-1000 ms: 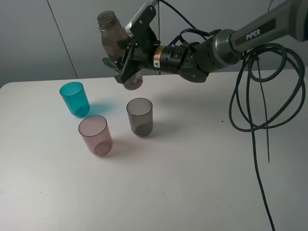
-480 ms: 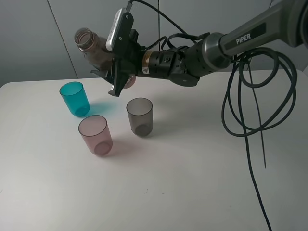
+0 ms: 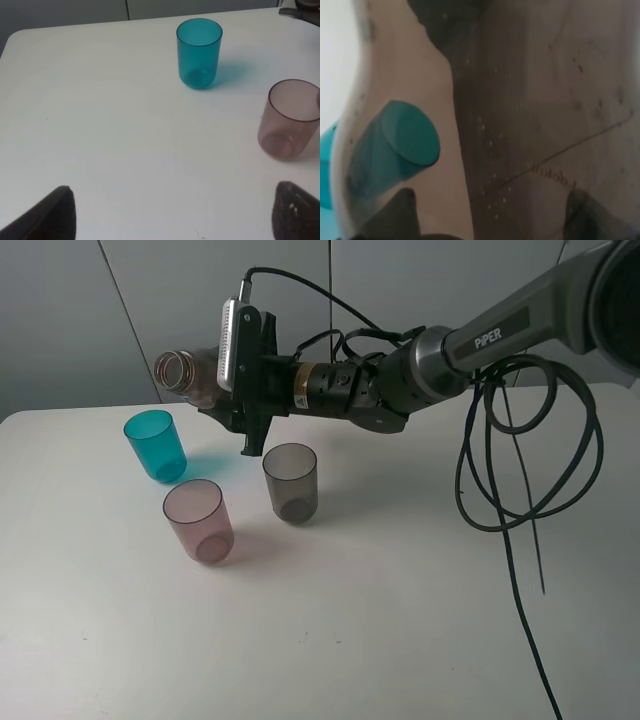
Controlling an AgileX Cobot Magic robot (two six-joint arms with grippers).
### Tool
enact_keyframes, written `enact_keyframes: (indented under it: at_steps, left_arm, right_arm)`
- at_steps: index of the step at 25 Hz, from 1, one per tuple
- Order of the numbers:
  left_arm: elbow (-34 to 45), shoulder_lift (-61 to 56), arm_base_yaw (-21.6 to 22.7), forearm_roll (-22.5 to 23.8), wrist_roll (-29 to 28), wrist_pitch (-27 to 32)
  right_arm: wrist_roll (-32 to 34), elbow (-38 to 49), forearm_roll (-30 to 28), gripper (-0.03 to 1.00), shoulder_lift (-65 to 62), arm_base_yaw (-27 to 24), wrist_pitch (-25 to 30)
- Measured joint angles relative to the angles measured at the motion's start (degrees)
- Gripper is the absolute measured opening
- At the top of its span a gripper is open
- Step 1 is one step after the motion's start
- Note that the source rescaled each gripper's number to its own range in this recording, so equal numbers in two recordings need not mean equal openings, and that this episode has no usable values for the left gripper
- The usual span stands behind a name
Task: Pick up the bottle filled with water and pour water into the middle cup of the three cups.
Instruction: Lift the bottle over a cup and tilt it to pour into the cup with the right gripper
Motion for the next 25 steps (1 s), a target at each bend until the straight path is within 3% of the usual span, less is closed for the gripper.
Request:
enact_keyframes:
  at_steps: [9,25]
  left_arm:
    - [0.00,0.00,0.00,0.00,0.00,0.00]
    - [0.00,0.00,0.00,0.00,0.00,0.00]
  right_arm:
    - [-7.69,-0.02,0.00,0.00,0.00,0.13,-0.28]
    - [-4.46,-1.13,0.00,0.00,0.00,1.88,-0.95]
